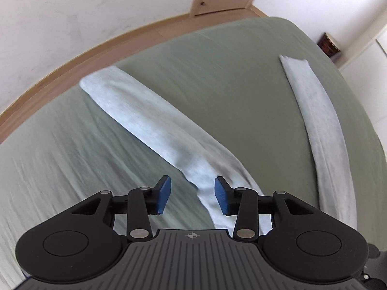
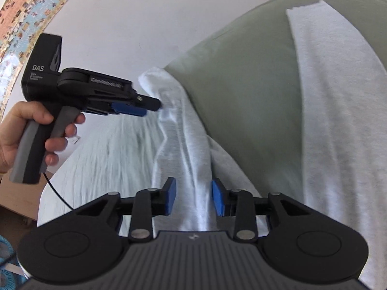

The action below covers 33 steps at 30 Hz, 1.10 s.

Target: Fold clothes

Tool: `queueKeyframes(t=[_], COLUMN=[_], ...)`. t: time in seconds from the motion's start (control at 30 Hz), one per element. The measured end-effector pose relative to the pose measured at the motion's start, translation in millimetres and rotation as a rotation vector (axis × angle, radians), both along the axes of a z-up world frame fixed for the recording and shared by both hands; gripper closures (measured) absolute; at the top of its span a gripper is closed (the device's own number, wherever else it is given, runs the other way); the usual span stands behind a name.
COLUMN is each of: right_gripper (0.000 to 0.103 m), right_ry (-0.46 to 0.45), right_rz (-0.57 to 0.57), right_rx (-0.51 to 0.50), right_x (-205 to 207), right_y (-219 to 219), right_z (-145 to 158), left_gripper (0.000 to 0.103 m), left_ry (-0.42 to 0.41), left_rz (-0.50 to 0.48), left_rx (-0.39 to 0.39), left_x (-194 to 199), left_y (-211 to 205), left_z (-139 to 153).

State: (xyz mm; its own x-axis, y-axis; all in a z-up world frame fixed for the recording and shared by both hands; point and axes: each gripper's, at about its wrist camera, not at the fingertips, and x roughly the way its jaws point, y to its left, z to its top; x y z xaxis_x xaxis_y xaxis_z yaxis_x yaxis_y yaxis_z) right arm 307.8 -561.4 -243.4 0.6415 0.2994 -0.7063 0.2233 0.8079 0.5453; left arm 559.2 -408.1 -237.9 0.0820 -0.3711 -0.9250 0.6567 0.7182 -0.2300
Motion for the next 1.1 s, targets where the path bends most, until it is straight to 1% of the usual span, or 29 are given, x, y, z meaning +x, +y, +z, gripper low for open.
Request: queueKeyframes(t=[0.03, 0.1, 0.17, 0.27, 0.33, 0.4, 0.57, 0.63, 0.67, 0.7, 0.77, 0.83, 0.87, 0.93, 1.03, 1.1], right_gripper=[0.08, 0.082, 0.089, 0.09, 0.09, 0.09, 0.09, 0.09, 0.09, 0.09, 0.089, 0.089, 0.089, 0.089, 0.089, 0.089], right_ry=[-0.002, -0.004, -0.001, 0.019, 0.024, 0.026, -0.029, -0.028, -0.021, -0.01, 0.013, 0.014, 0.006, -0.026, -0.023, -0.004], right_rz=[0.014, 0.048, 0.075, 0.152, 0.233, 0.242, 0.136, 0.094, 0.091, 0.098, 0.148, 0.233, 0.253, 0.302, 0.338, 0.347], right_rx=[0.007, 0.016, 0.014, 0.032, 0.017, 0.039, 0.049, 0.011, -0.005, -0.03, -0.064, -0.099, -0.109, -0.131, -0.177, -0.182], right_x=[4.5, 14.4, 21.6, 19.5, 14.6, 9.3, -4.1, -0.8, 3.2, 10.2, 25.0, 41.9, 46.0, 56.6, 73.8, 79.0], right_y=[3.1, 13.0, 20.6, 38.8, 51.2, 50.5, 17.2, -5.7, -10.7, -18.1, -24.5, -21.4, -18.6, -10.7, 2.3, 6.3], right_z=[-0.3, -1.7, -3.0, -4.3, -3.0, -1.2, 14.8, 18.1, 17.3, 14.4, 7.5, 2.2, 2.4, 4.3, -1.6, -5.4], left_gripper=[0.064, 0.064, 0.064, 0.064, 0.064, 0.064, 0.064, 0.064, 0.063, 0.063, 0.06, 0.059, 0.059, 0.059, 0.059, 0.059], left_ry=[-0.004, -0.011, -0.033, -0.043, -0.043, -0.041, -0.019, -0.017, -0.029, -0.039, -0.08, -0.099, -0.105, -0.087, -0.089, -0.092], left_rz=[-0.008, -0.024, -0.034, -0.036, -0.039, -0.036, -0.006, -0.011, -0.02, -0.022, -0.034, -0.038, -0.04, -0.028, -0.019, -0.013], left_rx=[0.01, 0.025, 0.044, 0.064, 0.082, 0.091, 0.064, 0.056, 0.056, 0.058, 0.066, 0.068, 0.067, 0.043, 0.032, 0.028], left_x=[-4.2, -11.8, -14.2, -16.8, -18.9, -21.5, -27.0, -32.6, -37.9, -39.7, -47.2, -51.2, -53.2, -54.3, -58.5, -60.5], left_y=[-1.7, 0.0, 0.0, -3.3, -4.3, -0.2, 12.6, 16.1, 16.6, 17.7, 16.3, 14.2, 14.2, 18.6, 20.8, 19.7], left_z=[0.8, 0.6, -0.5, -5.0, -10.1, -15.8, -18.0, -20.2, -21.7, -21.1, -22.5, -21.6, -20.3, -18.7, -20.1, -20.5])
